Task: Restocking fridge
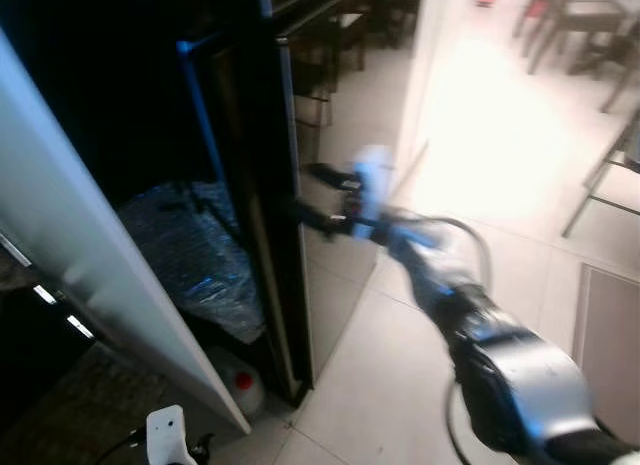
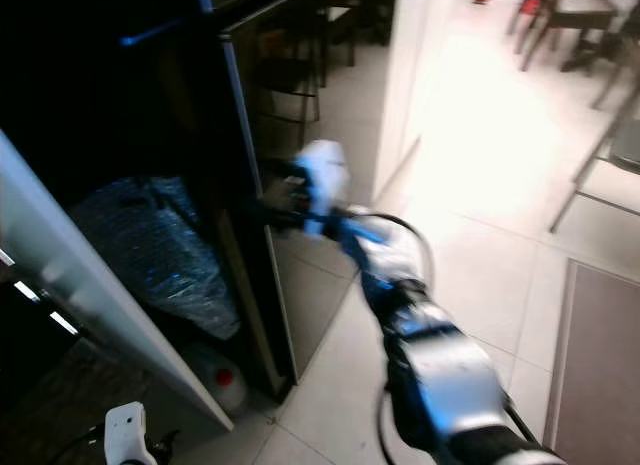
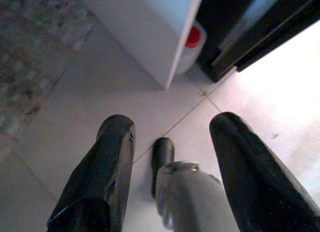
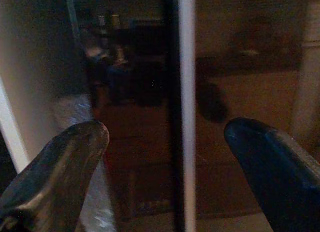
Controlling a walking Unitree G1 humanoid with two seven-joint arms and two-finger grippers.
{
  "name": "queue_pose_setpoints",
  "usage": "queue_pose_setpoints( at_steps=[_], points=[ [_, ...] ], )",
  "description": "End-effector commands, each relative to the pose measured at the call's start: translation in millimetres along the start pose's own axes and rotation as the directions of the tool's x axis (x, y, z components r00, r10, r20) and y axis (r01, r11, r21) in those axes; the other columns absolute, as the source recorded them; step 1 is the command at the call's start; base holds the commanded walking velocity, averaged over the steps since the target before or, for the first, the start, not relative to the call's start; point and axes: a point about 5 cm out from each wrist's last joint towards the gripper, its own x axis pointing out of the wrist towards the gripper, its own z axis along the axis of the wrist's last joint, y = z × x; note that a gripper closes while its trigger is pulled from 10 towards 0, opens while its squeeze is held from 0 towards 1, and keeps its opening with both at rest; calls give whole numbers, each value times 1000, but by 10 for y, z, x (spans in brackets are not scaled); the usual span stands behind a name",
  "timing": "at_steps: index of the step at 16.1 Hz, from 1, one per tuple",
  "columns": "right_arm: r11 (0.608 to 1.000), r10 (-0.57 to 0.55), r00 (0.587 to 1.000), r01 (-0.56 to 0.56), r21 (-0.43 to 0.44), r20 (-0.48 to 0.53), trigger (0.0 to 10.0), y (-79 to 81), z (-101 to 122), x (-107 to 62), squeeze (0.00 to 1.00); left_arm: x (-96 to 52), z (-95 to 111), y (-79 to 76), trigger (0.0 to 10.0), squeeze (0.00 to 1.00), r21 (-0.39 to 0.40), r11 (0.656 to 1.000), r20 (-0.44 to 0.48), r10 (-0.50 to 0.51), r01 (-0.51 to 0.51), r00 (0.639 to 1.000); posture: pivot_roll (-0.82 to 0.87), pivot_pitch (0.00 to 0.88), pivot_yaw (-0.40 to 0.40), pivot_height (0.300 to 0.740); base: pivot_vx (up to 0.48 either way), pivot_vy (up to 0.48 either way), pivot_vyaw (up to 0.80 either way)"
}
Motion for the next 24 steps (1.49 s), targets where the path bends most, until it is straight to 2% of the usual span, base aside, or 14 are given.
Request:
queue_pose_setpoints(
  at_steps=[1,2,3,5,7,9,10,11,13,14,16,18,22,24],
  points=[
    [999,4,999,-3,-32,34,10000,-14,30,-88,0,-3,-7,34,10000,0,3,1000,-8,13,-13,1000,-96,0,45,740,0,0,0],
    [999,1,999,0,-35,36,10000,-19,20,-119,0,-3,-8,35,10000,0,4,1000,-9,12,-12,1000,-96,0,45,740,0,0,0],
    [998,-53,998,54,-39,35,10000,-63,-63,-372,0,-4,-15,36,10000,0,9,1000,-14,10,-10,1000,-106,0,50,740,0,0,0],
    [994,-103,994,104,-23,32,10000,-93,-128,-537,0,-5,-20,37,10000,0,12,1000,-16,9,-9,1000,-108,0,50,740,0,0,0],
    [917,-360,924,376,135,-126,10000,-140,-760,-1164,0,-7,-30,33,10000,0,12,1000,-20,10,-10,1000,-104,0,46,740,0,0,0],
    [777,-531,775,606,167,-342,10000,-44,-1236,-1567,0,-11,-42,44,10000,0,13,1000,-26,17,-17,1000,-106,0,44,740,0,0,0],
    [641,-618,593,760,107,-516,10000,106,-1553,-1896,0,-15,-57,66,10000,0,15,1000,-35,27,-27,999,-105,0,45,740,0,0,0],
    [457,-618,346,889,36,-706,10000,465,-1940,-2329,0,-18,-65,80,10000,0,15,999,-38,30,-30,999,-102,0,46,740,0,0,0],
    [388,-506,214,922,1,-836,10000,929,-2238,-2583,0,-22,-75,102,10000,0,20,999,-45,38,-37,998,-101,0,48,740,0,0,0],
    [383,-470,183,924,-13,-864,10000,1061,-2305,-2639,0,-23,-78,108,10000,0,21,999,-46,39,-38,998,-101,0,48,740,0,0,0],
    [377,-457,199,926,13,-867,10000,1178,-2360,-2598,0,-30,-90,127,10000,0,25,999,-48,42,-41,998,-87,0,50,740,0,0,0],
    [388,-465,229,921,36,-855,10000,1196,-2374,-2470,0,-34,-101,143,10000,0,56,998,-58,36,-33,998,-100,0,55,740,0,0,0],
    [361,-498,228,932,39,-837,10000,1124,-2344,-2406,0,-21,-54,140,10000,0,53,998,-42,39,-36,998,-103,0,56,740,0,-75,0],
    [396,-468,243,917,44,-850,10000,1182,-2371,-2379,0,-16,-39,122,10000,0,54,998,-35,33,-31,999,-103,0,56,740,0,-302,0]
  ],
)
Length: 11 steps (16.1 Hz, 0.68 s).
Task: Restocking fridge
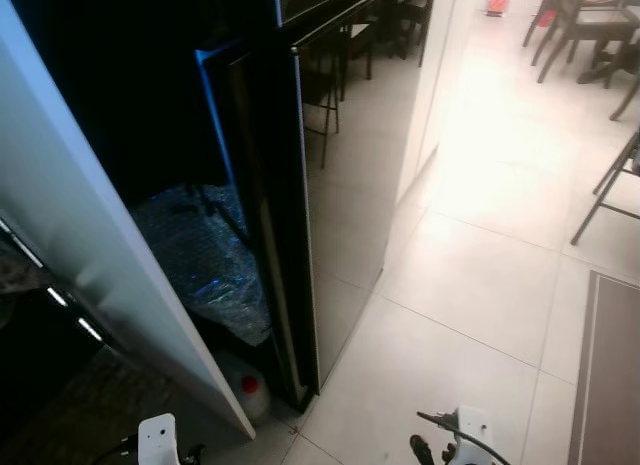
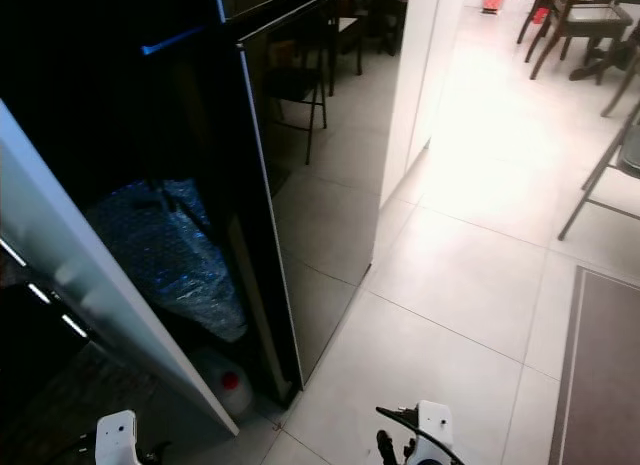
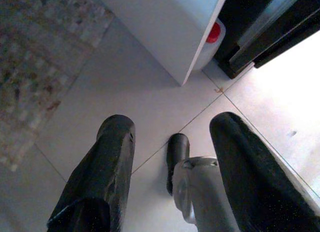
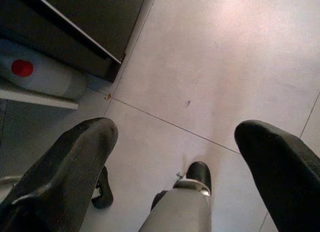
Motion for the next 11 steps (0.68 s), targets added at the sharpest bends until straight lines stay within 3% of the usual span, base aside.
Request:
queue_pose_setpoints(
  at_steps=[1,8,11],
  points=[
    [1000,8,1000,-7,6,-4,10000,42,-41,1,0,5,13,-2,10000,0,22,1000,-3,-2,2,1000,-105,3,56,740,0,-304,0],
    [999,-37,999,37,6,-37,10000,-127,-118,-50,0,19,70,-49,10000,0,21,1000,20,-8,8,1000,-105,10,54,740,0,-296,0],
    [998,-53,998,54,15,-45,10000,-238,-171,-95,0,22,81,-77,10000,0,29,999,25,-17,16,1000,-105,12,54,740,0,0,0]
  ],
)
